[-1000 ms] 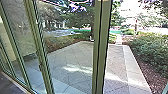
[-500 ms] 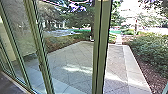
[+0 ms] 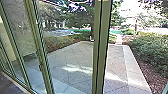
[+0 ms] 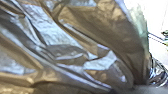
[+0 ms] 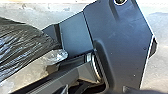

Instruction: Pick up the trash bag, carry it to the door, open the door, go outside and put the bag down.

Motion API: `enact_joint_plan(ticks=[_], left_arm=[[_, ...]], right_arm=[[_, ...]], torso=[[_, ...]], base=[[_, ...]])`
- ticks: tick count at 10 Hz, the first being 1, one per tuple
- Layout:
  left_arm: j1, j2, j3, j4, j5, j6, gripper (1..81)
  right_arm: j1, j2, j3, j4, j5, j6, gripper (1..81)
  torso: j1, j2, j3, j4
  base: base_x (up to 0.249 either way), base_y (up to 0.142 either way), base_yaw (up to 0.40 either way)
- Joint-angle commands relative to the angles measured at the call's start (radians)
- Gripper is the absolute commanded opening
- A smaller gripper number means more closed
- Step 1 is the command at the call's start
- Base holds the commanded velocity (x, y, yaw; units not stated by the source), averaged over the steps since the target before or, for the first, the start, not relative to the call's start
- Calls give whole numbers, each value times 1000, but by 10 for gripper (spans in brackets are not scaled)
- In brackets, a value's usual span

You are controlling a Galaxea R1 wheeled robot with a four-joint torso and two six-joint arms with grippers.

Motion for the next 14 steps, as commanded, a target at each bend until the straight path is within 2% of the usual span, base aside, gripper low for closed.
enact_joint_plan(ticks=[1, 6, 11, 14], left_arm=[[-59, -5, 2, 8, 55, 11, 10], [-59, -14, 2, 6, 57, 11, 10], [-59, -15, 2, 11, 55, 11, 10], [-59, -9, 2, 28, 57, 11, 10]], right_arm=[[42, 21, 10, -7, -53, -6, 811], [41, 25, 8, -12, -51, -7, 811], [45, 9, -1, -7, -46, -6, 811], [44, 2, -1, -12, -47, -7, 811]], torso=[[0, 0, 0, 0], [0, 0, 0, 0], [0, 0, 0, 0], [0, 0, 0, 0]], base=[[0, 0, 0], [0, 0, -16], [0, 0, -164], [0, 0, -201]])
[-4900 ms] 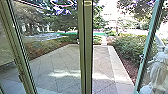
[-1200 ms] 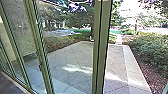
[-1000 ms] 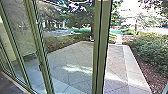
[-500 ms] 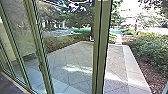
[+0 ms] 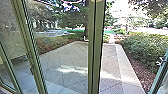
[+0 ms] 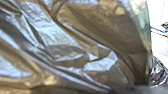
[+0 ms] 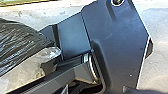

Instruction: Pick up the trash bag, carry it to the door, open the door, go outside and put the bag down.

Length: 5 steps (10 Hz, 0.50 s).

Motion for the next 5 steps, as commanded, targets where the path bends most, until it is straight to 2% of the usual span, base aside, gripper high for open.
enact_joint_plan(ticks=[1, 5], left_arm=[[-59, 4, 2, 20, 56, 10, 10], [-60, 8, 2, 27, 56, 10, 10]], right_arm=[[48, 9, 0, -12, -53, -6, 811], [35, 7, -19, -7, -47, -6, 811]], torso=[[0, 0, 0, 0], [0, 0, 0, 0]], base=[[0, 0, -205], [0, 0, -229]])
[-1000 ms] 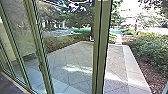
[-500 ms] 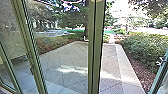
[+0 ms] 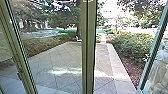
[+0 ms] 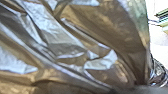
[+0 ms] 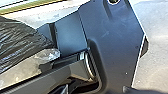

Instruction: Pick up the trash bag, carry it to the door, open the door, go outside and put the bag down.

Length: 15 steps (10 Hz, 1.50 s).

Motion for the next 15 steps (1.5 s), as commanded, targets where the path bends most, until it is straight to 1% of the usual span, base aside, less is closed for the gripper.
enact_joint_plan(ticks=[1, 11, 15], left_arm=[[-60, 1, 2, 10, 55, 10, 10], [-60, 4, 2, 10, 54, 10, 10], [-57, 1, 2, 7, 54, 10, 10]], right_arm=[[45, 6, 1, -4, -50, -4, 811], [42, 9, 6, -9, -50, -4, 811], [45, 8, 4, -9, -50, -4, 811]], torso=[[0, 0, 0, 0], [0, 0, 0, 0], [0, 0, 0, 0]], base=[[0, 0, -235], [0, 0, -221], [0, 0, -30]])
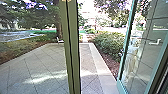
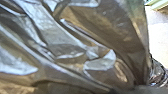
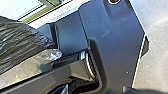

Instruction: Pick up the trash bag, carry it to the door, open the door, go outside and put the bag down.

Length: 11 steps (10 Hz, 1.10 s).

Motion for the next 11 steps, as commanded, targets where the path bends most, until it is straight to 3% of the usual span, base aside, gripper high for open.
enact_joint_plan(ticks=[1, 9, 11], left_arm=[[-57, -2, 3, 8, 54, 9, 10], [-59, -2, -2, 8, 45, 10, 10], [-59, 0, -2, 8, 45, 10, 10]], right_arm=[[47, 5, 3, -8, -54, -3, 811], [44, 6, 6, -8, -54, -5, 811], [43, 6, 4, -8, -54, -3, 811]], torso=[[0, 0, 0, 0], [0, 0, 0, 0], [0, 0, 0, 0]], base=[[0, 0, 0], [0, 0, 0], [0, -85, 0]])
